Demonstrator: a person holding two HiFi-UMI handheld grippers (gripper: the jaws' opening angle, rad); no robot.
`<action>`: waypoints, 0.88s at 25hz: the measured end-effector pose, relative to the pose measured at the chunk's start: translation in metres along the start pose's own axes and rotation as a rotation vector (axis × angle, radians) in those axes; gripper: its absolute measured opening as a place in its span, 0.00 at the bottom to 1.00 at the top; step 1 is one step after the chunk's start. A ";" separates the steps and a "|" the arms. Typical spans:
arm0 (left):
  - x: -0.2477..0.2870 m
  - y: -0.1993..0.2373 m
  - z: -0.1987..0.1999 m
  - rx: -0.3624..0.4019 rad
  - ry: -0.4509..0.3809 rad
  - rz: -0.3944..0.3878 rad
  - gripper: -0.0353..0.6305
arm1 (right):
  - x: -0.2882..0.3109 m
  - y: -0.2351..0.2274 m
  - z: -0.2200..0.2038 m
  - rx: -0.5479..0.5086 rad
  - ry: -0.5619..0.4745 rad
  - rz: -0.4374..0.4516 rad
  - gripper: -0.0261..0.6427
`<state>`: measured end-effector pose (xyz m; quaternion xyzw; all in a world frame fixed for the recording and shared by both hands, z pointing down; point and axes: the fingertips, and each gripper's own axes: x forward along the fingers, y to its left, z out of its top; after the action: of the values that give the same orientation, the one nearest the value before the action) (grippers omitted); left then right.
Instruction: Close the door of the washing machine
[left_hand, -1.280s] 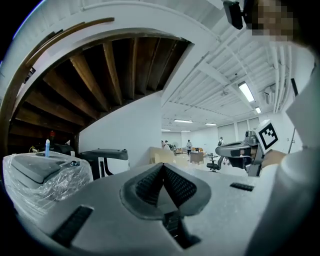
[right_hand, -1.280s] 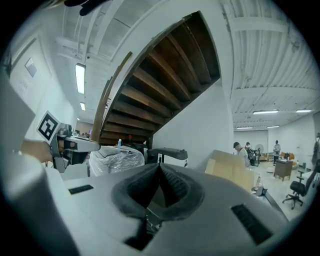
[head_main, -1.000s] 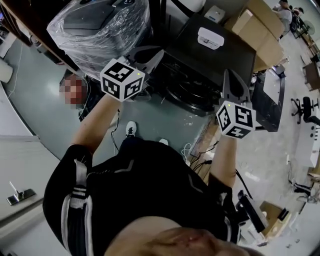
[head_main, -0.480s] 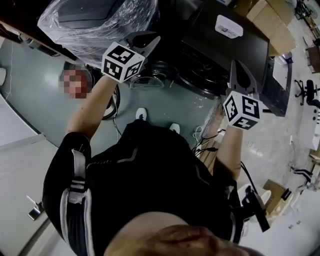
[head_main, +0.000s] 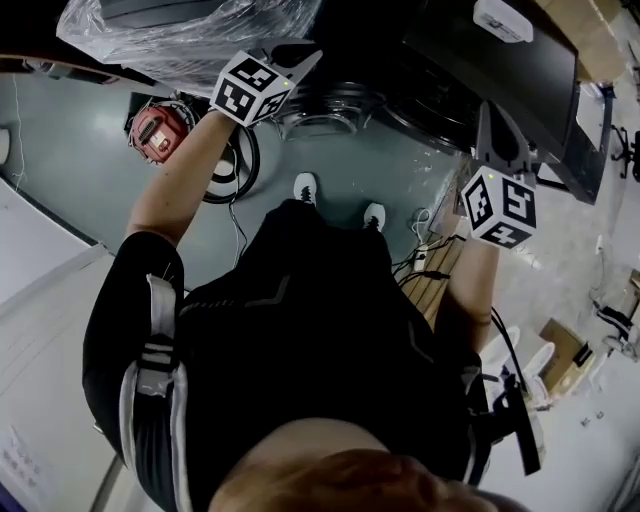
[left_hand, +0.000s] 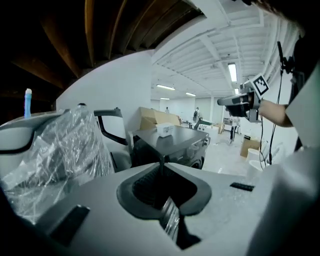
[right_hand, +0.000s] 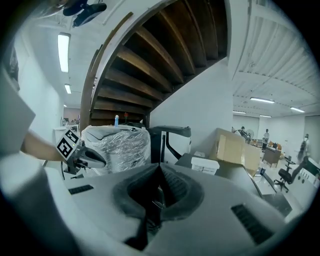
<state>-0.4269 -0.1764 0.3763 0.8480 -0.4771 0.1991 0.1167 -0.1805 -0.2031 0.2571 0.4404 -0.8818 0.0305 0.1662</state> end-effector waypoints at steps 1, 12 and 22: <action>0.004 0.002 -0.015 0.013 0.033 -0.008 0.06 | 0.003 0.006 -0.006 0.003 0.013 0.002 0.05; 0.043 0.009 -0.143 0.051 0.308 -0.157 0.19 | 0.041 0.060 -0.078 0.013 0.156 0.060 0.05; 0.079 0.024 -0.247 0.141 0.558 -0.202 0.29 | 0.043 0.080 -0.145 0.070 0.289 0.074 0.05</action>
<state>-0.4662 -0.1534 0.6328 0.8097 -0.3248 0.4444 0.2034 -0.2291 -0.1578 0.4149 0.4042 -0.8627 0.1305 0.2745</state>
